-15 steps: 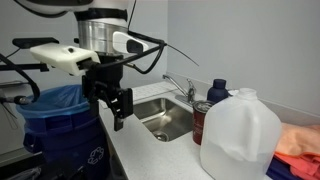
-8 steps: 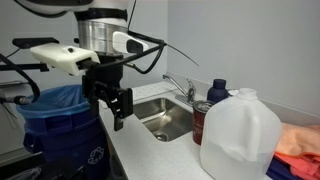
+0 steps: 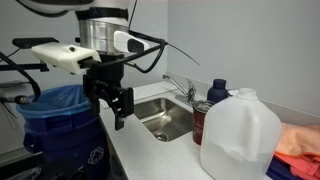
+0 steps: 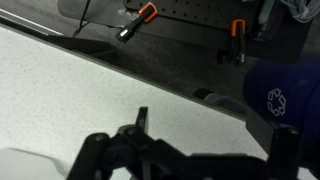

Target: Close the tap and move the faucet to the right

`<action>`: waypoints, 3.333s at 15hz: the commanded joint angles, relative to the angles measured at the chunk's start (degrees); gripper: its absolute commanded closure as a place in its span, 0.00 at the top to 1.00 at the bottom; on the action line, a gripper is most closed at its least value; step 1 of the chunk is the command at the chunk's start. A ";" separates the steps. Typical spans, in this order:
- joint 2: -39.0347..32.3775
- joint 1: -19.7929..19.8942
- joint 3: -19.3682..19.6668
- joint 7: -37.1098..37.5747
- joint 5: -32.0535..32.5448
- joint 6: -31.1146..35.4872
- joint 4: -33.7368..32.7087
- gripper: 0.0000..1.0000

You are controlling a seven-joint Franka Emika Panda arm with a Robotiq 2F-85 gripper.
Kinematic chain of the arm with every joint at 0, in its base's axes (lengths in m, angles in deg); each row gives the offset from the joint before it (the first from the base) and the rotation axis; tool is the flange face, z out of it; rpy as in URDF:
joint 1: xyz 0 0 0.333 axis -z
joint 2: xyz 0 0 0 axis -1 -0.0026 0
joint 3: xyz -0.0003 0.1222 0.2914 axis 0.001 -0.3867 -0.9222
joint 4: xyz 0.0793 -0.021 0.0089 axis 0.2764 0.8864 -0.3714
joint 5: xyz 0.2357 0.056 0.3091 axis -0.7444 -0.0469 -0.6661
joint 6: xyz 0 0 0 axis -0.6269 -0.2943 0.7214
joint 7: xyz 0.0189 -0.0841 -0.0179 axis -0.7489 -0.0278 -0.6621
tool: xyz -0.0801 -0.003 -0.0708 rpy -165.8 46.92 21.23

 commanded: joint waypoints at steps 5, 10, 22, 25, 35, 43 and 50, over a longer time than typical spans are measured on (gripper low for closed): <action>-11.77 -4.29 -3.30 2.19 -5.35 4.71 -10.25 1.00; -20.46 -5.11 -5.48 3.11 -7.00 9.14 -18.13 1.00; -29.46 -4.73 -7.91 2.53 -9.71 12.04 -29.20 1.00; -29.66 -4.72 -7.92 2.53 -9.80 12.04 -29.50 1.00; -39.75 -4.11 -8.93 9.28 -7.71 21.74 -36.21 1.00; -50.61 -3.01 -8.89 10.20 -6.95 26.61 -49.81 1.00; -58.98 -2.92 -10.84 7.99 -9.31 35.38 -56.54 1.00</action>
